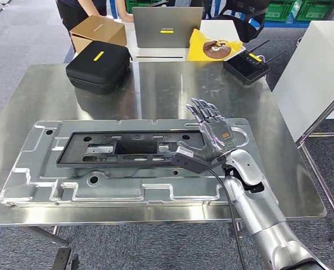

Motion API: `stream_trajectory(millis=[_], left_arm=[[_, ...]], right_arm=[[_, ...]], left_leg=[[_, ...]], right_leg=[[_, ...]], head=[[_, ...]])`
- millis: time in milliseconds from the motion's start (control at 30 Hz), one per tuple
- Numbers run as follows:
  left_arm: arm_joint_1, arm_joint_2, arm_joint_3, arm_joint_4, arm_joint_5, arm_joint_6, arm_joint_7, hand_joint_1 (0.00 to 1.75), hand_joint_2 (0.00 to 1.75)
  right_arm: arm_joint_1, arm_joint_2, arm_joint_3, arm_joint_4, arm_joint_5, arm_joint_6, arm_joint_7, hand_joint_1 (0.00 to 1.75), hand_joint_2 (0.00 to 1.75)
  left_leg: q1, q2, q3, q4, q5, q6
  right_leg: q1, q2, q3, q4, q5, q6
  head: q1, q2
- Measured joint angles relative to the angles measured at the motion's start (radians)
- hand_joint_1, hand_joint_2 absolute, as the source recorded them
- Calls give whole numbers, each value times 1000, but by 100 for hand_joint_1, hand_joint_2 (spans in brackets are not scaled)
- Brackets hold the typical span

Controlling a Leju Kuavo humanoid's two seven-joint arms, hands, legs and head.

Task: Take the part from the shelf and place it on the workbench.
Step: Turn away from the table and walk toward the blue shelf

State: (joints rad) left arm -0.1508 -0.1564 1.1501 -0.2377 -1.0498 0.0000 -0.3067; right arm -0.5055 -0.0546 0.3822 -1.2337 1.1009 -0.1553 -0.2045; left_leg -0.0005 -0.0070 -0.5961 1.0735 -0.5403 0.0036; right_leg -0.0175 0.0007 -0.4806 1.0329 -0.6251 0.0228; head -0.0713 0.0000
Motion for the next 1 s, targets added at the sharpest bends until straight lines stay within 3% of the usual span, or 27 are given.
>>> stream_trajectory(millis=[1000], left_arm=[[0,0,0,0,0,0,0,0,0]], right_arm=[[0,0,0,0,0,0,0,0,0]], left_leg=[[0,0,0,0,0,0]], right_leg=[[0,0,0,0,0,0]], head=[[0,0]])
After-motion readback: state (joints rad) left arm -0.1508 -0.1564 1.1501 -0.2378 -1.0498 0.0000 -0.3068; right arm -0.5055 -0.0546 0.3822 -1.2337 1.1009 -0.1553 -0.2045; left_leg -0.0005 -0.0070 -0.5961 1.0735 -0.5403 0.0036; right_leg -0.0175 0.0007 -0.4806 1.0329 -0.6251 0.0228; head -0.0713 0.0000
